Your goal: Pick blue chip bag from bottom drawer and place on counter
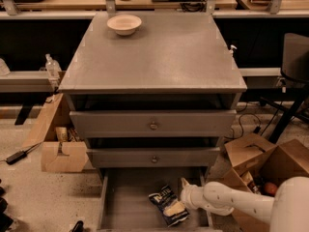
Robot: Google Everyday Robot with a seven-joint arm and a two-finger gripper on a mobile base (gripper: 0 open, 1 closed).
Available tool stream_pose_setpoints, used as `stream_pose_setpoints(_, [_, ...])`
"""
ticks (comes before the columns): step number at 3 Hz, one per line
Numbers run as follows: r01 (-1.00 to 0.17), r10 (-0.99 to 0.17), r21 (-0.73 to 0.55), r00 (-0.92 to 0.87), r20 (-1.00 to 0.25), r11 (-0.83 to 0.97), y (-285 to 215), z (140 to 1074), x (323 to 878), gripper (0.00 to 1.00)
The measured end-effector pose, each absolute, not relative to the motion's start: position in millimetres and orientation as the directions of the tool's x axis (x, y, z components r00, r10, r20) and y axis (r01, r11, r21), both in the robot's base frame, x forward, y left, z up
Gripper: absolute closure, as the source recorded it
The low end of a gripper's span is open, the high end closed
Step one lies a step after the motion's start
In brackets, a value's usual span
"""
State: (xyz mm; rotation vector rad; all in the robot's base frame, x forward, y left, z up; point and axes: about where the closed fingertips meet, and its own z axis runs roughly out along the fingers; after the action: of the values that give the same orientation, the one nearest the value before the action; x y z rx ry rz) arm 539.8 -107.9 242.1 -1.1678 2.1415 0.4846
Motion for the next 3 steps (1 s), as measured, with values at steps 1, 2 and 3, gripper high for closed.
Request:
stream_pose_setpoints(1, [-0.849, -0.654, -0.009, -0.400, -0.642, 0.528, -97, 215, 552, 0.00])
stream_pose_setpoints(2, [-0.857, -0.704, -0.043, -0.392, -0.592, 0.513, -95, 184, 558, 0.00])
stream_pose_setpoints(3, [-0.858, -0.741, -0.069, -0.396, -0.542, 0.509, -105, 159, 559, 0.00])
